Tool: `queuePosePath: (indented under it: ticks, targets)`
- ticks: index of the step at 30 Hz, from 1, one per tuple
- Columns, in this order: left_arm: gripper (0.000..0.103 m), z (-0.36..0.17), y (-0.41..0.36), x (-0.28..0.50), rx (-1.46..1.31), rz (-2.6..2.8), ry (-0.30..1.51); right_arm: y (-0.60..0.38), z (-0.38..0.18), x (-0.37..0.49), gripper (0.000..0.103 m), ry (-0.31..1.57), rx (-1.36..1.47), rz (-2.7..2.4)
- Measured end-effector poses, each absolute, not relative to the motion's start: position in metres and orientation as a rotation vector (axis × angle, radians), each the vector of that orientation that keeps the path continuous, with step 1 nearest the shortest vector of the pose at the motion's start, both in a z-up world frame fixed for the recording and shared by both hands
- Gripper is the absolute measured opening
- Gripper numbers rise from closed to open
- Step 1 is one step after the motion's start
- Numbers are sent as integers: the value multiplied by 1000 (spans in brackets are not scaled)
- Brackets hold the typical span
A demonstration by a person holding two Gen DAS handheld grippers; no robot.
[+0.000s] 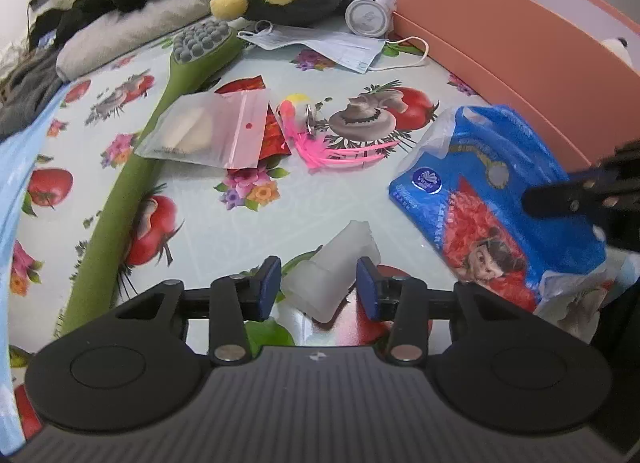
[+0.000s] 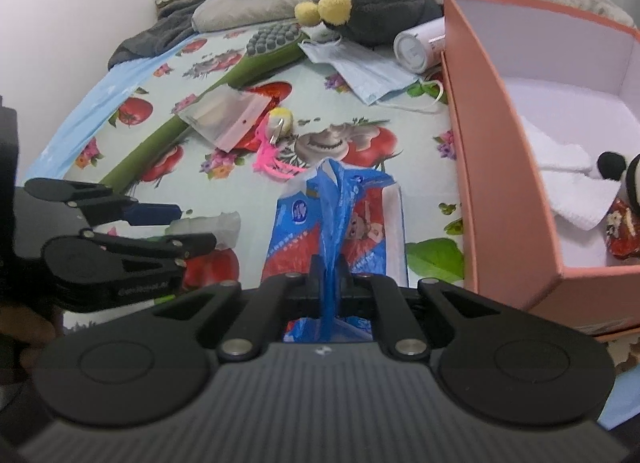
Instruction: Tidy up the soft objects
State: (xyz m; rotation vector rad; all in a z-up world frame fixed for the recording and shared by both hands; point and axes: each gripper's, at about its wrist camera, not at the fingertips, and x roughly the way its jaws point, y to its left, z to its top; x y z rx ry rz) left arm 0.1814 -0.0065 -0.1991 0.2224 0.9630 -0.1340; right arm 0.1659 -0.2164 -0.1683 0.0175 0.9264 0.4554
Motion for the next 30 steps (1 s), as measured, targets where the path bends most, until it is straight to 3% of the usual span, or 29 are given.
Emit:
queuePosePath:
  ticks: [4,8,30]
  targets:
    - [33,-199,-1,183,176,-123,966,-213,-177,169,10,958,22,477]
    - [27,-194,7,183,87,-86,970,-211,-183,172,10,973,27,475]
    - [24,-135,25,142,-191,-7,831,-208,-113,144,5,792,-34,419]
